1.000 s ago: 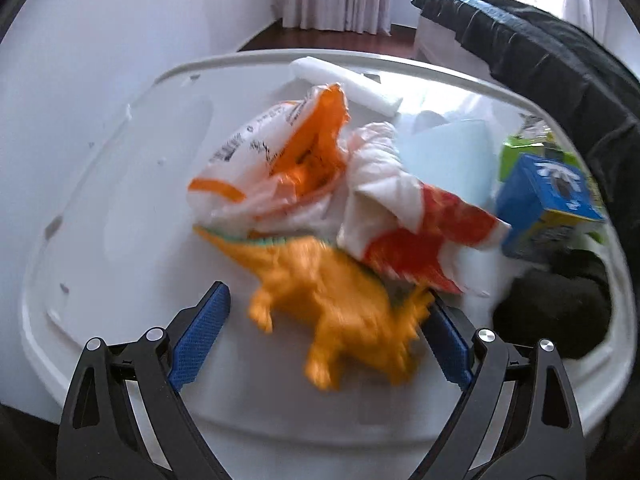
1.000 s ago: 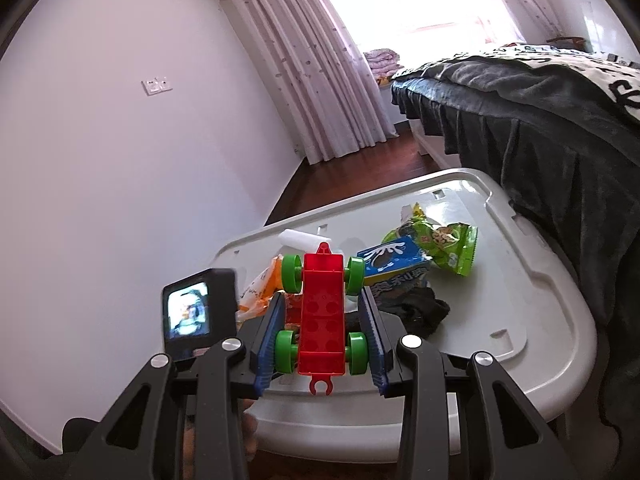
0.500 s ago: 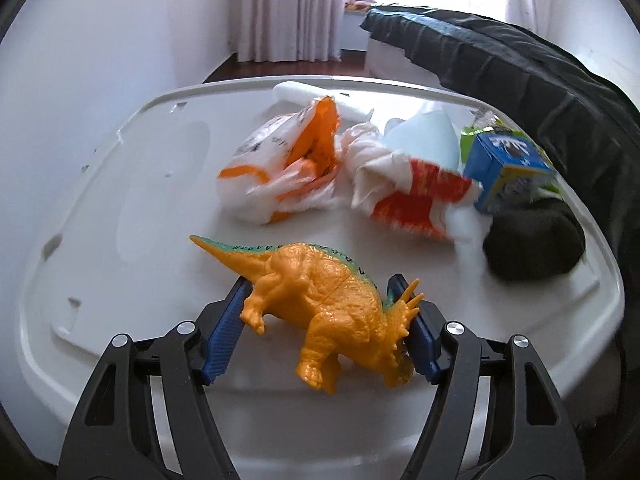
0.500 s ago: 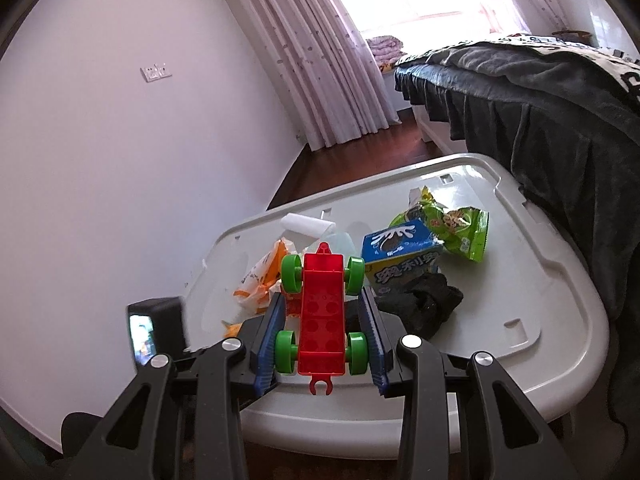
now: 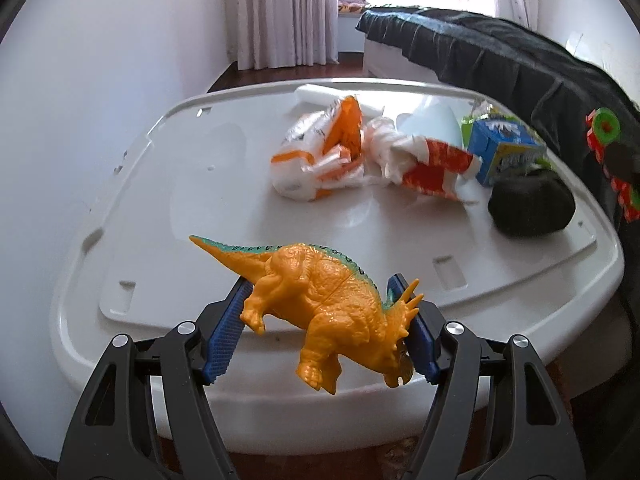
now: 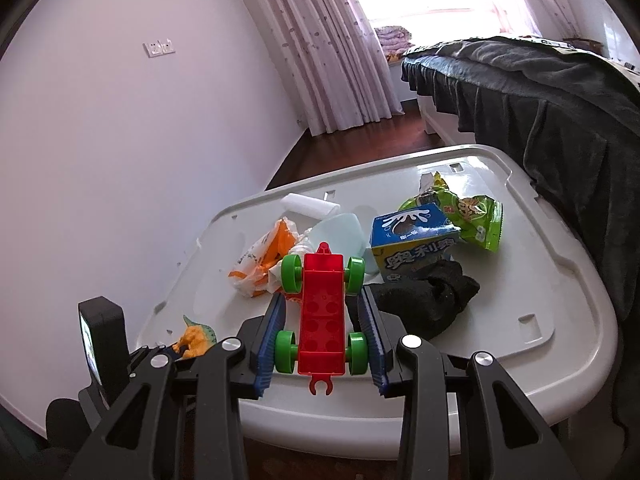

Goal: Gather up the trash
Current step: 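Grasp the orange toy dinosaur with the left tool while the right tool holds the car, then lower the dinosaur into the bin and open the left tool while the right tool drops the car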

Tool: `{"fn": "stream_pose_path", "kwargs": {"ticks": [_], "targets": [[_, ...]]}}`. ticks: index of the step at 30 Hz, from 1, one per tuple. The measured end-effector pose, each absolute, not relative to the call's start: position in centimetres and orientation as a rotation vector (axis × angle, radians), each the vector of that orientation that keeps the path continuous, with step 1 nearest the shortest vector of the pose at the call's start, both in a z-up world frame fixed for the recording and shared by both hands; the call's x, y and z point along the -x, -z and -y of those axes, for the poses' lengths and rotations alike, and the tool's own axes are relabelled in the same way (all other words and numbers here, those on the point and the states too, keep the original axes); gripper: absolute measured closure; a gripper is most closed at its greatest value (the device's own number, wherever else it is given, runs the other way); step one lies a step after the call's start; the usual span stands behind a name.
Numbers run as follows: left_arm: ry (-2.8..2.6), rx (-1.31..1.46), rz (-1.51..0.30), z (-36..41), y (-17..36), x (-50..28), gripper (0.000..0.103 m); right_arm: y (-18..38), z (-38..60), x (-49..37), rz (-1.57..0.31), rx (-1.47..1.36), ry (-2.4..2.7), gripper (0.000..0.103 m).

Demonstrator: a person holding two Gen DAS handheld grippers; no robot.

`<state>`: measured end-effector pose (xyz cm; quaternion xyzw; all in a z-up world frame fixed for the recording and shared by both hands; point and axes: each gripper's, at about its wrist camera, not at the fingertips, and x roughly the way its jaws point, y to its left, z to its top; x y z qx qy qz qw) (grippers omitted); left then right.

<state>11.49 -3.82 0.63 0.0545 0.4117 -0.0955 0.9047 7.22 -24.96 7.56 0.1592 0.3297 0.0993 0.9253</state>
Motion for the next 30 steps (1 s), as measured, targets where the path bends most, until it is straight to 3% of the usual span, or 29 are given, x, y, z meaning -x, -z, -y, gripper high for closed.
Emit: {"fn": "stream_pose_path", "kwargs": {"ticks": [13, 20, 30], "targets": [[0.195, -0.179, -0.82, 4.1, -3.7, -6.3, 0.035, -6.2, 24.8, -5.7, -0.702, -0.312, -0.204, 0.066], [0.208, -0.14, -0.831, 2.7, -4.7, -3.2, 0.035, -7.1, 22.9, -1.0, -0.624, -0.208, -0.244, 0.066], [0.253, -0.176, -1.02, 1.1, -0.4, 3.3, 0.035, -4.4, 20.5, 4.9, -0.74, -0.194, -0.28, 0.066]]}}
